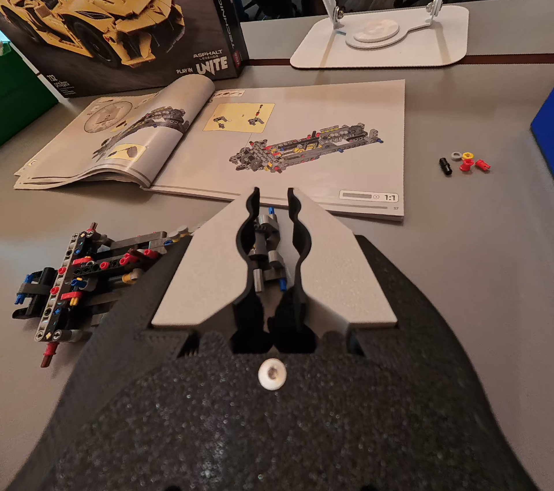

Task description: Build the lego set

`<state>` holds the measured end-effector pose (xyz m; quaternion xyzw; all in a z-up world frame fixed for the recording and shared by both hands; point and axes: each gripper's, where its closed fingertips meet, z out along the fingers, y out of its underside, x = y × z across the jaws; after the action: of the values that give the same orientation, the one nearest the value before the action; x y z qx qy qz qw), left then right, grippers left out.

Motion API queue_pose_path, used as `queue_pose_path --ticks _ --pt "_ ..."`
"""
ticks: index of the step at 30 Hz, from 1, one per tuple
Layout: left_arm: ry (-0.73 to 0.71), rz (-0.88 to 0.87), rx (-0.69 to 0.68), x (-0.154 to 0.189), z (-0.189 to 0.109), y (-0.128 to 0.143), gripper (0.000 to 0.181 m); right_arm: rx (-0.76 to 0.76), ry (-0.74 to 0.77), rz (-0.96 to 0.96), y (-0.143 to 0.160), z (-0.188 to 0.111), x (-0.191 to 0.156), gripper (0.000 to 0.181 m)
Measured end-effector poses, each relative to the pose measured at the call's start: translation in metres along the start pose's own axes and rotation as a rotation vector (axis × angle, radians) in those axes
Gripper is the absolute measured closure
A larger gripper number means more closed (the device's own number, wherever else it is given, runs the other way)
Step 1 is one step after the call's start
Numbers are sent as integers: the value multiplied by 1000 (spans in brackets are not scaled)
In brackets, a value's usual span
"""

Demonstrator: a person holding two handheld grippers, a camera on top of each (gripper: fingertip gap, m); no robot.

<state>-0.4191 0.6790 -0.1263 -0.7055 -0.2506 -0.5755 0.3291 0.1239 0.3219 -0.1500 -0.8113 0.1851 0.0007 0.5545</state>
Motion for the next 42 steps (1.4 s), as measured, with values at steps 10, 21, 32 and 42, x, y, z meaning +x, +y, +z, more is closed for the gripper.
queue_pose_path --ticks 10,21,32,42 --pt "-155 722 55 102 14 -24 181 27 3 -10 -7 -4 -1 165" --pt "115 1048 -269 281 57 10 181 103 -38 -9 -26 -17 -12 165" --pt "484 1343 -799 354 -41 184 181 189 -206 -142 -45 -27 -56 159" --pt "679 1454 -1330 295 -106 292 181 169 -650 -360 -72 -97 -142 140"
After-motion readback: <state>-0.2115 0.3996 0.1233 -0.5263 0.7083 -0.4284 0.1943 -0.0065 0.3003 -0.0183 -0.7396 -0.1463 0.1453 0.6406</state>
